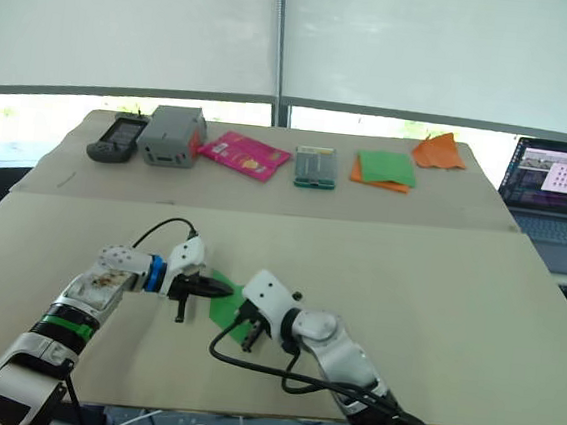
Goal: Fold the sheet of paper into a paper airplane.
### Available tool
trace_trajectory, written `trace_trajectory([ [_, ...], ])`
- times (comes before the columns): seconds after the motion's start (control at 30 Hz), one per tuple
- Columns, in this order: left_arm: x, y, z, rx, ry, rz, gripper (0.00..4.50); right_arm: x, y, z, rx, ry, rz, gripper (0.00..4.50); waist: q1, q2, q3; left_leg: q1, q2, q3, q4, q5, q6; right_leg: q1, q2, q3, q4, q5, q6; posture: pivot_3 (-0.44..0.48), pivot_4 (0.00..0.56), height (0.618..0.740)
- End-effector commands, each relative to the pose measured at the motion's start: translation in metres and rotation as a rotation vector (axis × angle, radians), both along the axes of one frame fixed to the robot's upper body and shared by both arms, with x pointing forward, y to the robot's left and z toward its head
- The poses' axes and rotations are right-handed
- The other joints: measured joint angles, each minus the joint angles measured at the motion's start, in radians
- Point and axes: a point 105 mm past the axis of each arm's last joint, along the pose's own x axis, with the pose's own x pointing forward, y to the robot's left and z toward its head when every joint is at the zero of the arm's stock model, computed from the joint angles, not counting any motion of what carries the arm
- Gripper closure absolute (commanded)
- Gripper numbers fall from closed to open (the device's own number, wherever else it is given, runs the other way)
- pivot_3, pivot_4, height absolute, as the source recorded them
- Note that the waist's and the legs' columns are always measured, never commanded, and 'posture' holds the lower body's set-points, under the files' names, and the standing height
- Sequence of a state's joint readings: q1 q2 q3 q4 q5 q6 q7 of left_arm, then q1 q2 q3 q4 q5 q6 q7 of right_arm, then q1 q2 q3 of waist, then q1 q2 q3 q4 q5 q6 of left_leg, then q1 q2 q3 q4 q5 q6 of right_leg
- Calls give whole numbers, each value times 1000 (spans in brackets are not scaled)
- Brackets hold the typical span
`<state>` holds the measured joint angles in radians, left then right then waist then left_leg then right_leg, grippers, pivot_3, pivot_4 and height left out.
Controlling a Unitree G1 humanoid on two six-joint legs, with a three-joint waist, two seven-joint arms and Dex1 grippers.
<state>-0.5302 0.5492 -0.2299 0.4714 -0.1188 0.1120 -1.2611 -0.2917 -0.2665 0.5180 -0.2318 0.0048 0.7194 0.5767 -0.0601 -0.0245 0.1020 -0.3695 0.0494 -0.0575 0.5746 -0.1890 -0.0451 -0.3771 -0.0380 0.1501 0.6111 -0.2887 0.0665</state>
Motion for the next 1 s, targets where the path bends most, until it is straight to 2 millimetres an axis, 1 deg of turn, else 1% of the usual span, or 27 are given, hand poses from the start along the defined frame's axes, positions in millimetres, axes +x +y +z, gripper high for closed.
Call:
trace_trajectory([
  [0.03,-5,11,-16,64,53,25,4500,-28,-37,-66,-175,271,-85,4474,1,0,0,0,0,0,0,0,0,0,0,0,0,0,0,0,150,740],
  [0.3,-6,13,-17,67,55,26,4500,-46,-55,-76,-181,358,-136,4474,15,-3,-2,0,0,0,0,-1,-1,0,0,0,-1,0,0,0,150,740],
  [0.43,-6,13,-17,69,55,26,4500,-50,-63,-77,-177,382,-167,4474,21,-3,-2,0,0,0,0,-1,-2,0,-1,0,-1,-1,0,0,150,740],
  [0.53,-5,13,-17,70,53,26,4500,-49,-64,-75,-168,366,-178,4474,22,-3,-2,0,0,0,0,-2,-3,0,-1,0,-2,-1,0,0,150,740],
  [0.63,-5,13,-17,72,51,25,4500,-41,-58,-60,-105,313,-177,4474,22,-4,-2,0,0,0,0,-2,-3,0,-1,0,-2,-1,0,0,150,740],
  [0.7,-5,13,-17,70,50,25,4500,-28,-49,-29,23,195,-169,4474,22,-4,-2,0,0,0,0,-4,-7,0,-1,0,-2,-1,0,0,150,740],
  [0.73,-5,12,-17,70,49,25,4500,-25,-47,-18,64,153,-166,4474,23,-4,-1,0,0,0,0,-4,-7,0,-1,0,-2,-1,0,0,150,740],
  [0.77,-5,12,-17,69,48,25,4500,-20,-45,3,165,112,-182,4474,23,-4,0,0,0,0,0,-4,-7,0,-1,0,-2,-1,0,0,150,740],
  [0.8,-5,12,-17,69,48,24,4500,-18,-44,19,238,77,-189,4474,23,-3,1,-1,0,0,0,-4,-7,-1,-1,0,-2,-1,0,0,150,740],
  [0.83,-5,12,-17,69,48,24,4500,-17,-46,32,293,53,-205,4474,22,-4,3,-2,0,0,0,-4,-7,-2,-1,0,-1,-1,0,0,150,740],
  [0.87,-5,12,-17,69,48,24,4500,-17,-47,39,324,39,-216,4474,21,-3,4,-3,0,0,0,-4,-7,-4,-1,0,-1,-1,0,0,150,740],
  [0.9,-5,11,-17,67,48,22,4500,-17,-53,40,335,41,-245,4474,19,-2,5,-5,0,0,0,-4,-6,-5,-1,0,-1,-1,0,0,150,740],
  [0.97,-6,11,-17,67,47,21,4500,-15,-64,35,331,51,-324,4474,18,-2,5,-8,0,0,0,-1,-2,-8,-1,0,0,0,0,0,150,740],
  [1.0,-6,11,-17,66,47,21,4500,-14,-69,31,321,49,-352,4198,18,-2,4,-8,0,0,0,-1,-2,-8,-1,0,0,0,0,0,150,740],
])
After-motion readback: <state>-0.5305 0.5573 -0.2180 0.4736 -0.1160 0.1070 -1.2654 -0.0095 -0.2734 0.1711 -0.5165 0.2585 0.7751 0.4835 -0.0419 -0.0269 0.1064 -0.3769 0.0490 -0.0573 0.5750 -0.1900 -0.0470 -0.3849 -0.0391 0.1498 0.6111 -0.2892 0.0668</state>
